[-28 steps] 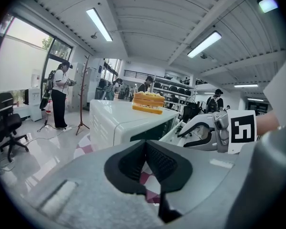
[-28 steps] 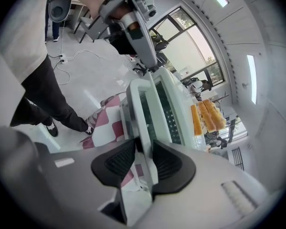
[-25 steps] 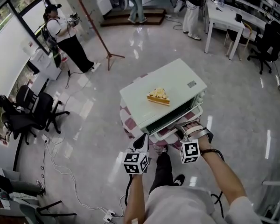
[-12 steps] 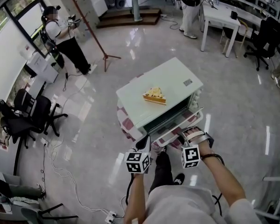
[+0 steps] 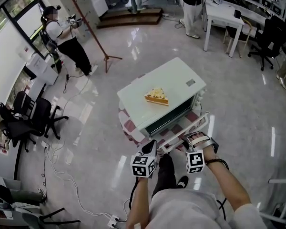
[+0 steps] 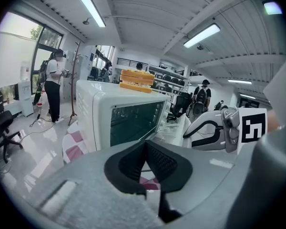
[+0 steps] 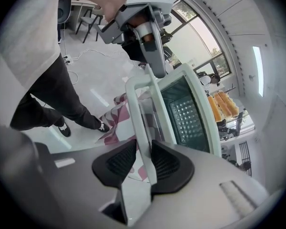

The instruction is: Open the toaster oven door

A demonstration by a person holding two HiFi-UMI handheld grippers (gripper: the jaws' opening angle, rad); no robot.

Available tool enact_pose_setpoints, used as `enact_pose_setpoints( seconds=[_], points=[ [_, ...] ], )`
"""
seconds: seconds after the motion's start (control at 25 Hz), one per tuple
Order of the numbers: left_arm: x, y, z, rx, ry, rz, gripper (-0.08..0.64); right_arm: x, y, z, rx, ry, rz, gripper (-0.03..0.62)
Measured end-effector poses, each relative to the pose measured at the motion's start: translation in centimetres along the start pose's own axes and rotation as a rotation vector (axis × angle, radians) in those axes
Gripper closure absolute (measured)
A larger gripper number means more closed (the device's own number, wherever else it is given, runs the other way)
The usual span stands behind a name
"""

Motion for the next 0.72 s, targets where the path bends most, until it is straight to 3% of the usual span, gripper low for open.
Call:
enact_pose_setpoints(
  seconds=[0.72],
  points=[
    [-1.7, -1.3, 2.0, 0.072, -0.063, 0.041, 0.559, 2.5, -0.5, 0.4, -0.015, 0.058, 0.025, 0.477]
  ],
)
Point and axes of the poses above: the fingertips, and each gripper's own axes: z forward along the fingers, x to its left, y out of its top, the point moved 5 cm from there along -z, backward along the fingers, and after that the axes turned 10 degrees about x, right-handed, at the moved point
